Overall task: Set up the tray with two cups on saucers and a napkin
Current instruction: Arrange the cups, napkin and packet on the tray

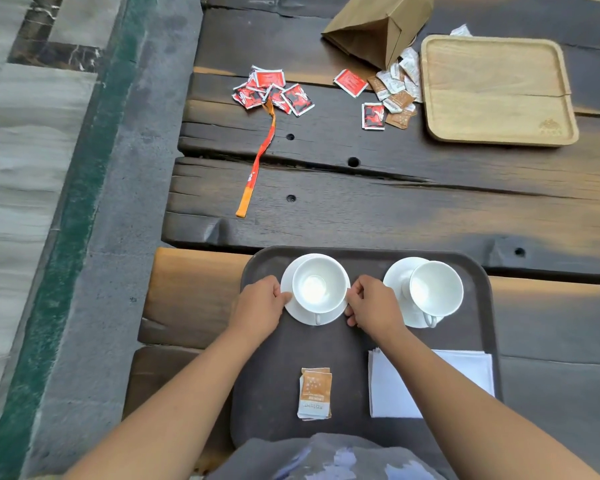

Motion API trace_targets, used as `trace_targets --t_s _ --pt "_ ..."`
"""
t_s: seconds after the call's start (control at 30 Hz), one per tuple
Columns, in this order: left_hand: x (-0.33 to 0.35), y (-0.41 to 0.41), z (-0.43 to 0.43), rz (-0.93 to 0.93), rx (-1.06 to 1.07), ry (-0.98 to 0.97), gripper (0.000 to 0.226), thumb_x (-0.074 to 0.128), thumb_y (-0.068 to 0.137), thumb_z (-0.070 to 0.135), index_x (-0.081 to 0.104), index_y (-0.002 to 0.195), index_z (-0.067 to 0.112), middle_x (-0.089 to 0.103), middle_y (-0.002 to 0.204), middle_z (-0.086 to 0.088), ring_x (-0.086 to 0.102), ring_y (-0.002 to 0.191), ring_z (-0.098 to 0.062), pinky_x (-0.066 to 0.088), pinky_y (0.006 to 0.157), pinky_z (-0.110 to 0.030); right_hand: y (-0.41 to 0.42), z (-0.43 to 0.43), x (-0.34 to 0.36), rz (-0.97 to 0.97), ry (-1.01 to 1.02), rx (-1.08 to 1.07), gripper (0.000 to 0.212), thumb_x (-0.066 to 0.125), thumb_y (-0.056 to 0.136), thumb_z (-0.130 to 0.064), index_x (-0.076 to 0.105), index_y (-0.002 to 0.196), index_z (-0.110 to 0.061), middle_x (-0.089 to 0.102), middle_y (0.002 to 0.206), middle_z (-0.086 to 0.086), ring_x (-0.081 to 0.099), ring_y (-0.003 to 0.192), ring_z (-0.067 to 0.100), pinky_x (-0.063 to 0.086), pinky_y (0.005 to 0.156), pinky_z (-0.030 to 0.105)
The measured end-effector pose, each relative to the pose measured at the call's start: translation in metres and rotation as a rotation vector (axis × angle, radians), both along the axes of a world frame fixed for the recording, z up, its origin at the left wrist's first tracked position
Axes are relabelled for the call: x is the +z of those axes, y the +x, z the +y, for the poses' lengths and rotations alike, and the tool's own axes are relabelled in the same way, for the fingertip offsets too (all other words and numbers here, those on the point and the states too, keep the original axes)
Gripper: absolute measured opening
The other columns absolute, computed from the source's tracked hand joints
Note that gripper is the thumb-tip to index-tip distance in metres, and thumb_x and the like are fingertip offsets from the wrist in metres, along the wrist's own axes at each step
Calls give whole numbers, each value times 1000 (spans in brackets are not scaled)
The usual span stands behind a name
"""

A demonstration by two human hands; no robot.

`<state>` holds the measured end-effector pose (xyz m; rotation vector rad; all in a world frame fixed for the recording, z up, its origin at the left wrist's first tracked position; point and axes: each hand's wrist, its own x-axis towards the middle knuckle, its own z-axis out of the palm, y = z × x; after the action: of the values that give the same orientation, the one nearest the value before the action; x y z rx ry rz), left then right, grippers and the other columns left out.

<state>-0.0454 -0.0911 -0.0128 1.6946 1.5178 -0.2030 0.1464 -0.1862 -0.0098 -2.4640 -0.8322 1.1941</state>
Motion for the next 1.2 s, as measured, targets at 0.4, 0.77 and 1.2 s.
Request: trace_targets --t_s 0.4,0.77,1.2 --pt "1 -1 -1 -70 119 -50 25 61 96 22 49 77 11 70 74 -11 68 60 -24 56 67 -40 -3 2 -1 -51 9 48 25 59 93 -33 57 76 -14 70 58 -3 67 52 16 60 70 42" --pt "-1 -2 -4 -68 166 -15 22 54 98 15 45 78 11 70 81 -16 57 53 -15 39 46 -20 -2 6 -2 -81 -22 77 32 62 90 -43 56 76 -15 71 70 1 69 67 26 59 73 44" --pt "5 -13 -10 -18 70 103 26 58 99 33 45 84 16 58 77 -3 55 68 -20 33 51 -32 -7 4 4 -88 -11 89 32 52 88 -47 51 75 -17 68 69 3 67 70 25 57 71 40"
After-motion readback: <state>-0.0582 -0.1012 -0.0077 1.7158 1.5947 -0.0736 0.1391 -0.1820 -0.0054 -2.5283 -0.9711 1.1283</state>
